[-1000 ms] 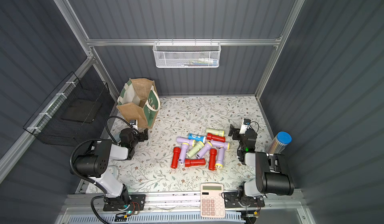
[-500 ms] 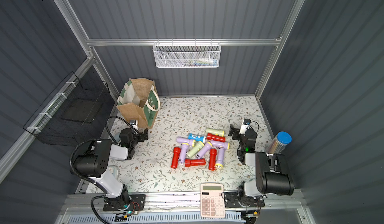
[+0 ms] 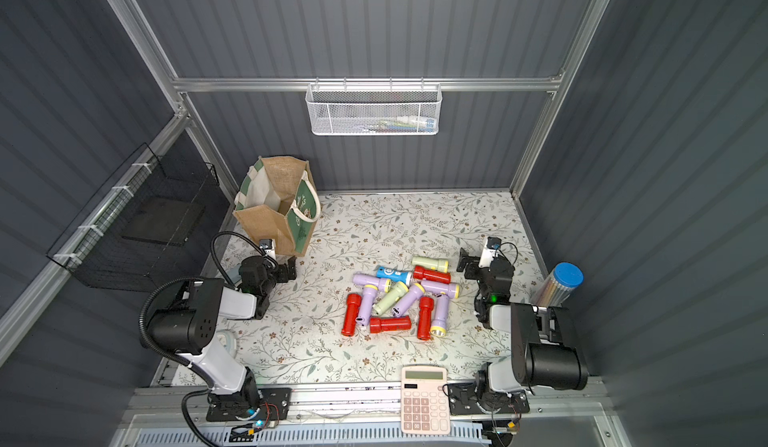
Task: Put the flashlights into the tote bags
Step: Move the canvas bag to the center of the board.
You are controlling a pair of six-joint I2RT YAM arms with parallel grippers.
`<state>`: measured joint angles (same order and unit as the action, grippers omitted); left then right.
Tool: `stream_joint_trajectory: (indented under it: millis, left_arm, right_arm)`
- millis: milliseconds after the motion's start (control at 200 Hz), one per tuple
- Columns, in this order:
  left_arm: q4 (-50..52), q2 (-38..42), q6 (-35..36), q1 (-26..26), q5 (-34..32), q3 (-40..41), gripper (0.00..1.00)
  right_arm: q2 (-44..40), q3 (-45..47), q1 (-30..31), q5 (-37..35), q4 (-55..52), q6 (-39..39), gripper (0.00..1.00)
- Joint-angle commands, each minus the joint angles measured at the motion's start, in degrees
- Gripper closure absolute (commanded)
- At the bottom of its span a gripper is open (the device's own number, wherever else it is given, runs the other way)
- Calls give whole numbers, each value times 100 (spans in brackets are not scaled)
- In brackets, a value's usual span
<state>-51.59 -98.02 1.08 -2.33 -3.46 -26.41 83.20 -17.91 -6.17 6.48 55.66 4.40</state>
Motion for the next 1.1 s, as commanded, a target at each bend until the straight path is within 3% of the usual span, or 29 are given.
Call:
stream_joint_trajectory:
  millis: [0, 475, 620, 700, 800, 955, 1095]
  left_arm:
    - [27, -42, 44, -13, -41, -110, 0]
    - [10, -33, 52, -15, -40, -101, 1]
    - [-21, -5, 67, -27, -122, -86, 1]
    - [500, 231, 86, -73, -213, -277, 1]
    - [1848, 659, 30, -92, -109, -742, 1]
    - [2856, 1182, -288, -166, 80, -1028, 1]
    - [3604, 1751, -729, -470, -141, -1250, 1]
  right_arm:
    - [56, -96, 30, 65, -2, -69, 1]
    - [47, -85, 28, 68, 6, -71, 1]
    - [-83, -86, 29, -359, -91, 95, 1]
    - [-319, -65, 29, -562, -289, 162, 1]
    - [-687, -15, 34, -999, -558, 312, 1]
    - [-1413, -674, 50, -1188, -2741, 458, 1]
    - [-1865, -773, 133, -1249, -3181, 447, 1]
